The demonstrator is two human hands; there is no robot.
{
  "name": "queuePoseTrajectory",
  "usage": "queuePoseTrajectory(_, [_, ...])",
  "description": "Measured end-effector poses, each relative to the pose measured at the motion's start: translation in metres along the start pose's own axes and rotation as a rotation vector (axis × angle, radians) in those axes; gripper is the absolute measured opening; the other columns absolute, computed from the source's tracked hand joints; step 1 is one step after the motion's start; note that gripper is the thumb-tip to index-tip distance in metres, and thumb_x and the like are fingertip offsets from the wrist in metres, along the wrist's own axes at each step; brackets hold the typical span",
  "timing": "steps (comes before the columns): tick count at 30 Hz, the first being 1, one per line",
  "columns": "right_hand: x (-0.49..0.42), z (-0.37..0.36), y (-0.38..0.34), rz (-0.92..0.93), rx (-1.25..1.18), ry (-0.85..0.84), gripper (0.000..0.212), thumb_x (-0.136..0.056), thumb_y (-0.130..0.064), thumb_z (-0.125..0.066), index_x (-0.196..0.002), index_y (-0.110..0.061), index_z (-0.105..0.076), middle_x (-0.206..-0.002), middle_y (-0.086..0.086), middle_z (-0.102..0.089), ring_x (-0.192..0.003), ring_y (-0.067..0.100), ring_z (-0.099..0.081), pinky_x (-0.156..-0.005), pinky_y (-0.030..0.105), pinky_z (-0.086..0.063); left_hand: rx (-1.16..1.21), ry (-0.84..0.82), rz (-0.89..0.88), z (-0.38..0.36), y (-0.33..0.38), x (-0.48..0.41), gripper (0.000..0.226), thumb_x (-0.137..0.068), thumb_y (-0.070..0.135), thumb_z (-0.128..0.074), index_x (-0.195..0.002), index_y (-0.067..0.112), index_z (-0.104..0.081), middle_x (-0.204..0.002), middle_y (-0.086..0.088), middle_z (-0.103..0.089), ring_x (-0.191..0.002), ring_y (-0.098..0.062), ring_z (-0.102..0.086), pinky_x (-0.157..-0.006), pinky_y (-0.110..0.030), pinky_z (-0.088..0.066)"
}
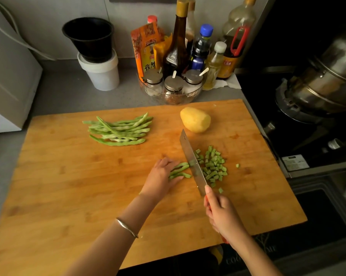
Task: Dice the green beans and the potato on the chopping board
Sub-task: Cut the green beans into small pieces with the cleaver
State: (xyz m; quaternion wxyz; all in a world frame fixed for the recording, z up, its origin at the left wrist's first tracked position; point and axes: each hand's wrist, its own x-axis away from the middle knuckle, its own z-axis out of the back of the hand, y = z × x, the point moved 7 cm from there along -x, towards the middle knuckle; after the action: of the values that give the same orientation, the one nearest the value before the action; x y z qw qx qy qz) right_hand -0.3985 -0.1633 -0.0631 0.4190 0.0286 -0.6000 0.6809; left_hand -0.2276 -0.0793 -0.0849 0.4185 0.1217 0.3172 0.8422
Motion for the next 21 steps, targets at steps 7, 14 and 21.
queuePoseTrajectory(7, [0.003,0.003,0.007,-0.042,0.002,0.023,0.051,-0.098,-0.051,-0.039,-0.071,-0.009,-0.048,-0.046,-0.003,-0.033,-0.035,0.010,-0.030,-0.037,0.022,-0.024,-0.059,0.115,-0.075,0.005,0.004,0.011,0.044,-0.084,0.026,-0.070,-0.126,0.020,-0.059,-0.111,-0.001,-0.061,-0.098,-0.023,-0.055,-0.086,-0.036,-0.047])
queuePoseTrajectory(14, [0.001,-0.005,0.000,0.023,0.078,0.022,0.052,-0.096,-0.054,-0.039,-0.069,-0.011,-0.045,-0.043,-0.007,-0.032,-0.037,0.009,-0.031,-0.042,0.022,-0.026,0.054,0.178,0.001,0.006,-0.003,0.008,0.030,-0.078,0.020,-0.076,-0.106,0.012,-0.067,-0.099,-0.004,-0.065,-0.092,-0.025,-0.059,-0.081,-0.028,-0.044])
queuePoseTrajectory(21, [0.001,0.002,-0.006,0.074,0.138,0.076,0.053,-0.098,-0.053,-0.035,-0.067,-0.012,-0.046,-0.044,-0.007,-0.034,-0.040,0.010,-0.033,-0.046,0.027,-0.028,0.069,0.213,0.055,0.004,-0.005,0.007,0.028,-0.076,0.019,-0.079,-0.102,0.012,-0.071,-0.098,-0.005,-0.067,-0.093,-0.025,-0.061,-0.082,-0.022,-0.043])
